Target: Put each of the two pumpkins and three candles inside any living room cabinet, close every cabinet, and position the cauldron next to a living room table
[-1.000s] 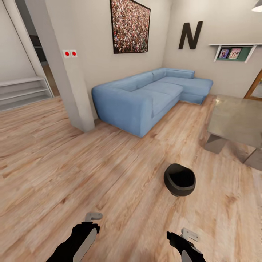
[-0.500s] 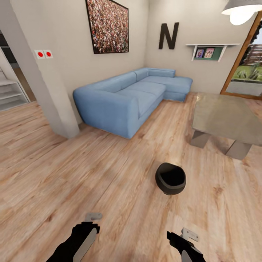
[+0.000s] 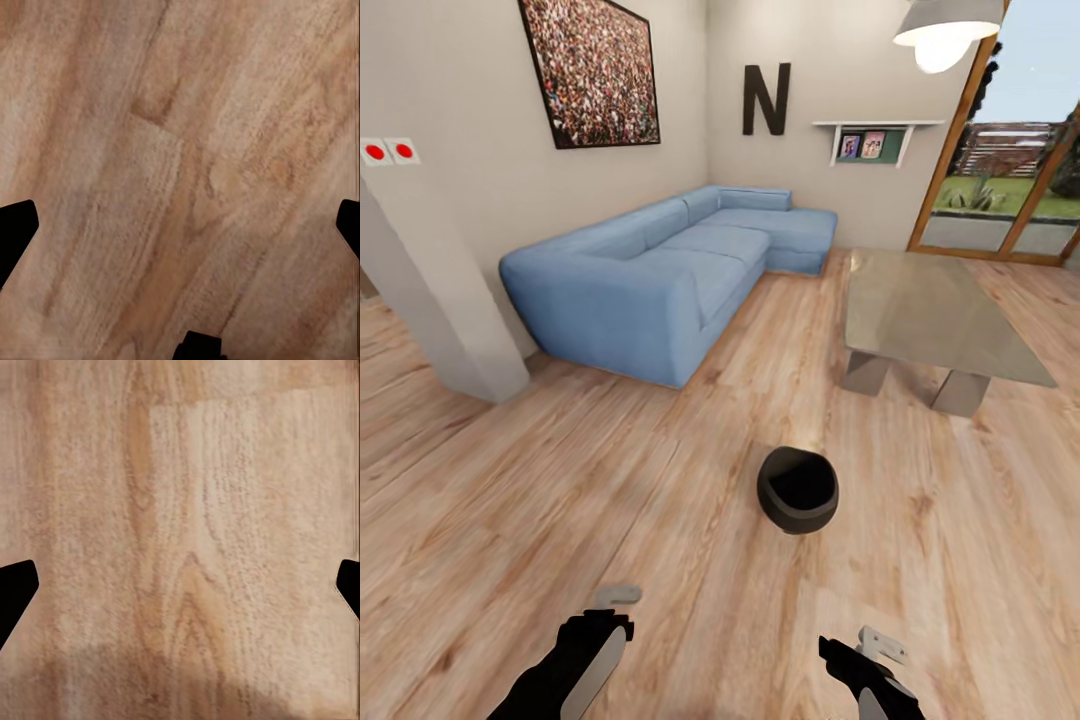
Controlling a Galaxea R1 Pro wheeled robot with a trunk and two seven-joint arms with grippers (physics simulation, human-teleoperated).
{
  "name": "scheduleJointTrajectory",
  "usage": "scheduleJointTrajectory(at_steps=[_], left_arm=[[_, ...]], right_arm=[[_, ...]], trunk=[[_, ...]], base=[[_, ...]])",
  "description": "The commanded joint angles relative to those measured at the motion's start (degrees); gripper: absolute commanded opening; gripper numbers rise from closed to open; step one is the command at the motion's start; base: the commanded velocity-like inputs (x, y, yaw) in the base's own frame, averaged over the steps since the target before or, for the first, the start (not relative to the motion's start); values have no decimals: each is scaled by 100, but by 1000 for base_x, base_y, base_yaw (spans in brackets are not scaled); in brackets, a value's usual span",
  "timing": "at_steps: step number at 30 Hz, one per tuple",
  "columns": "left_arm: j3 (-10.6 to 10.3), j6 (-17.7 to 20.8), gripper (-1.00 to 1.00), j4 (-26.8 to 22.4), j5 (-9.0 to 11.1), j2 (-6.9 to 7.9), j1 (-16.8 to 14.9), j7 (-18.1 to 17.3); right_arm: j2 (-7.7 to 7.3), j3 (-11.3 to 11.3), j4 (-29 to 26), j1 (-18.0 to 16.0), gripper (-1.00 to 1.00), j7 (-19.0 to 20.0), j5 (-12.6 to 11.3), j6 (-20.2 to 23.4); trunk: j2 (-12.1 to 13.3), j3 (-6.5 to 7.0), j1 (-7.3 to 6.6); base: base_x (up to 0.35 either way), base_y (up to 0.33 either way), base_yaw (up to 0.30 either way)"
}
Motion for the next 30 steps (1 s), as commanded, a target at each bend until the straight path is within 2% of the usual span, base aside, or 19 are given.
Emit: scheduleJointTrajectory(at_steps=[1,9,20,30], left_arm=[[-29,9,100,-11,65,9,-4,59],[-29,-253,100,-36,52,12,-4,59],[-20,-286,100,-72,51,9,-4,59],[-12,-284,100,-80,51,9,-4,59]], right_arm=[[-5,25,-11,-2,100,-47,-40,21],[-14,25,-11,-2,100,-46,-40,21],[-12,25,-19,-1,100,-45,-40,23],[-20,28,-20,-2,100,-52,-40,48]], trunk=[[-2,-5,0],[-2,-5,0],[439,193,-242],[840,372,-462]], base=[[26,1,-277],[5,0,-277],[0,0,-269],[0,0,-35]])
